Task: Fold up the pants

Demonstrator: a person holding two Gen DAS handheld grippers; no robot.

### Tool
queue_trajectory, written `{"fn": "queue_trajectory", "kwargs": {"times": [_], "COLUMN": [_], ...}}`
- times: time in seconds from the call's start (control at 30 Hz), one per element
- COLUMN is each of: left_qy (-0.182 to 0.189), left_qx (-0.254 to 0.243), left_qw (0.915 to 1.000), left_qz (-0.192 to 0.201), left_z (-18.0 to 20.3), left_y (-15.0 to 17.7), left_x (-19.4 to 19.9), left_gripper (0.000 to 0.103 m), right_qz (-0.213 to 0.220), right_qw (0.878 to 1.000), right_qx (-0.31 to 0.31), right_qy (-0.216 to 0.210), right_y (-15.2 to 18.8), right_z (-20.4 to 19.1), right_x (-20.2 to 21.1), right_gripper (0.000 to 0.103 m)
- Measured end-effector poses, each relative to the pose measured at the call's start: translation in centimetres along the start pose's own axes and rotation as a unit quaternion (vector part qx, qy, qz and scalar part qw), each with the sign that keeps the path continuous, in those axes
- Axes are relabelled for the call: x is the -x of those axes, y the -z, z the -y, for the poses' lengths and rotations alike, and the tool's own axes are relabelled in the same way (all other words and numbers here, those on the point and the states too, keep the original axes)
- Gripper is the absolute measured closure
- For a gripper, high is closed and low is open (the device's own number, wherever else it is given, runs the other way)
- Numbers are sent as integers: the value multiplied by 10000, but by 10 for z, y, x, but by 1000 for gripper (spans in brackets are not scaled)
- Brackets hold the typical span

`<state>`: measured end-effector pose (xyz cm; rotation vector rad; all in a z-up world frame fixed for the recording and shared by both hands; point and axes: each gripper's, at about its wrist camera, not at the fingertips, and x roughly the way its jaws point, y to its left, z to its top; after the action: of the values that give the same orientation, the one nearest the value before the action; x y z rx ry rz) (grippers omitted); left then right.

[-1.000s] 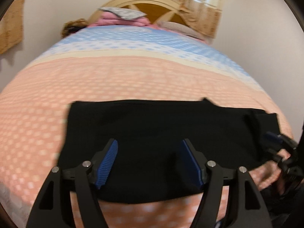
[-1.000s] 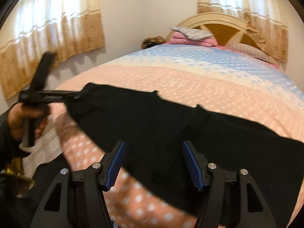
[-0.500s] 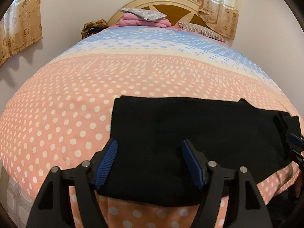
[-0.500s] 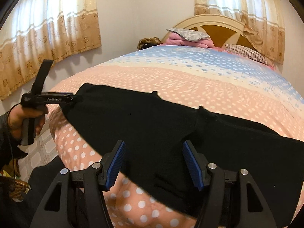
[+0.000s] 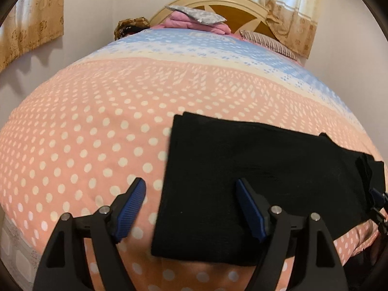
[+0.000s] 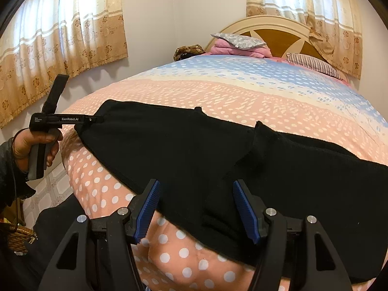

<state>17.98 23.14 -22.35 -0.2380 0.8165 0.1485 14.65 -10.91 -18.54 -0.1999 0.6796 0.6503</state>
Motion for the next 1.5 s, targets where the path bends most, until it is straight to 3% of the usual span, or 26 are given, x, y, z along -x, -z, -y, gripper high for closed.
{"fn": "queue_trajectory", "kwargs": {"times": [0.27, 0.3, 0.4, 0.43, 0.57, 0.63, 0.87, 0.97, 1.03, 1.37, 1.5], "left_qy": [177, 188, 326, 346, 474, 402, 491, 776, 1172, 1638, 1978], "left_qx": [-30, -64, -86, -46, 144, 127, 42, 261, 448, 557, 310], "left_qw": [9998, 9998, 9994, 9994, 9988, 9991, 9987, 9965, 9919, 9843, 9776], "left_qz": [84, 66, 3, -13, -48, -64, -104, -158, -201, 357, 655], "left_z": [2, 3, 6, 5, 1, 0, 1, -8, -14, 8, 37], "left_y": [0, 0, -3, -4, -4, -1, -1, -3, -3, -17, -30], "left_x": [-8, -8, -3, -1, 0, -4, -4, -1, 0, 51, 83], "left_gripper": [17, 19, 40, 43, 45, 41, 43, 59, 80, 81, 81], "right_qz": [22, 22, 53, 51, 51, 47, 75, 72, 81, 182, 165], "right_qw": [10000, 10000, 10000, 10000, 10000, 10000, 10000, 10000, 10000, 9995, 9986], "right_qx": [21, 30, 17, 20, 26, 24, 3, 9, 19, -121, -275], "right_qy": [24, 30, 16, 23, 21, 25, 18, 27, 32, 211, 430], "right_y": [-1, -1, -1, -1, 0, 0, 1, 2, 2, -8, -14], "right_z": [-1, -1, -3, -3, -1, -1, -1, 0, -1, 9, 21], "right_x": [1, 2, 2, 2, 2, 1, 2, 1, 1, 16, 31], "right_gripper": [39, 39, 39, 39, 39, 39, 39, 39, 39, 39, 39]}}
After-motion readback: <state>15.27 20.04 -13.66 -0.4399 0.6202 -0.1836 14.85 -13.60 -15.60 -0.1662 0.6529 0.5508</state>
